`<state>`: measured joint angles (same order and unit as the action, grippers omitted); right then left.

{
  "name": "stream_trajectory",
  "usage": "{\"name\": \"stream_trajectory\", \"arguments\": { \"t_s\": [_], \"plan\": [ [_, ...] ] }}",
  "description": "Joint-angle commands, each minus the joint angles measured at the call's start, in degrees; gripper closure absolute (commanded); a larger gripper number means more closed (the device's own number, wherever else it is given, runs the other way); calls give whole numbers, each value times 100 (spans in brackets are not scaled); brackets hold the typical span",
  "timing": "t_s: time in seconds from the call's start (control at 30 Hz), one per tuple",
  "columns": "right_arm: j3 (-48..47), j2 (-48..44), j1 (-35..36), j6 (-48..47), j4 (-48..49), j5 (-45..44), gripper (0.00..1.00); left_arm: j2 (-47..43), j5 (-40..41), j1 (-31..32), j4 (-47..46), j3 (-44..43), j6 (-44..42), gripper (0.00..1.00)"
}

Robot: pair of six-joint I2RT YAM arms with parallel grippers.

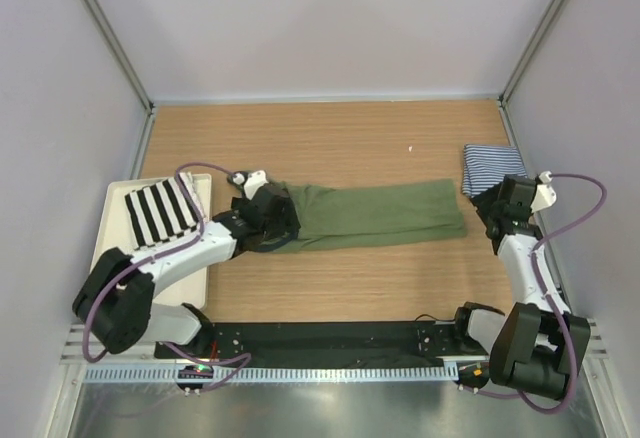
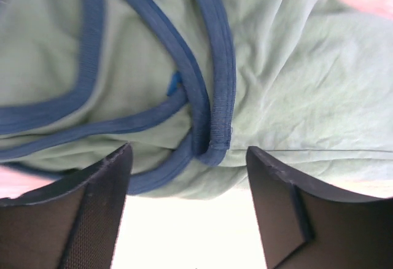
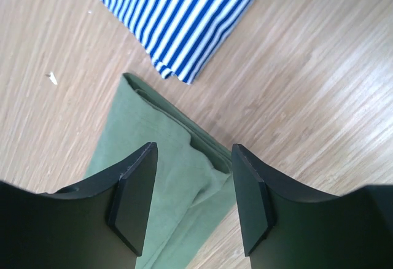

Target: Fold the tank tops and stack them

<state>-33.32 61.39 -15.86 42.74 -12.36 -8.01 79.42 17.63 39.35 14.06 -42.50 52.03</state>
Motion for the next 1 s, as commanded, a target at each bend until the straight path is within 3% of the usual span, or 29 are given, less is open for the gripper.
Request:
{"name": "stream_trajectory", "arguments": {
  "t_s": [0.0,0.1,0.27,0.37,0.5,0.63,0.83,0.97],
  "plan": [
    [-315,-118,39,-371,-21,-17,42,-602,847,11,544,-188,-131,23],
    [-526,101,135,-582,-21,448,42,-954,988,11,948,-337,-167,18],
    [-903,1093,539,-618,-91,731,44,-1367,313,11,1151,135,359,23],
    [-1088,1515,943,-583,-240,319,48,-1447,-180,11,1046,609,763,27],
    [-1142,1806,1322,-425,-276,-130,50,-1254,-172,2,949,814,826,28],
    [-1150,2131,1480,-302,-258,-245,55,-544,-382,-94,774,629,651,31],
    [-1194,2369,1814,-328,-468,-639,58,652,-708,-787,317,129,221,34],
    [-1229,2466,2016,-345,-741,-842,59,1766,-1059,-1253,237,-704,-78,35]
  ]
}}
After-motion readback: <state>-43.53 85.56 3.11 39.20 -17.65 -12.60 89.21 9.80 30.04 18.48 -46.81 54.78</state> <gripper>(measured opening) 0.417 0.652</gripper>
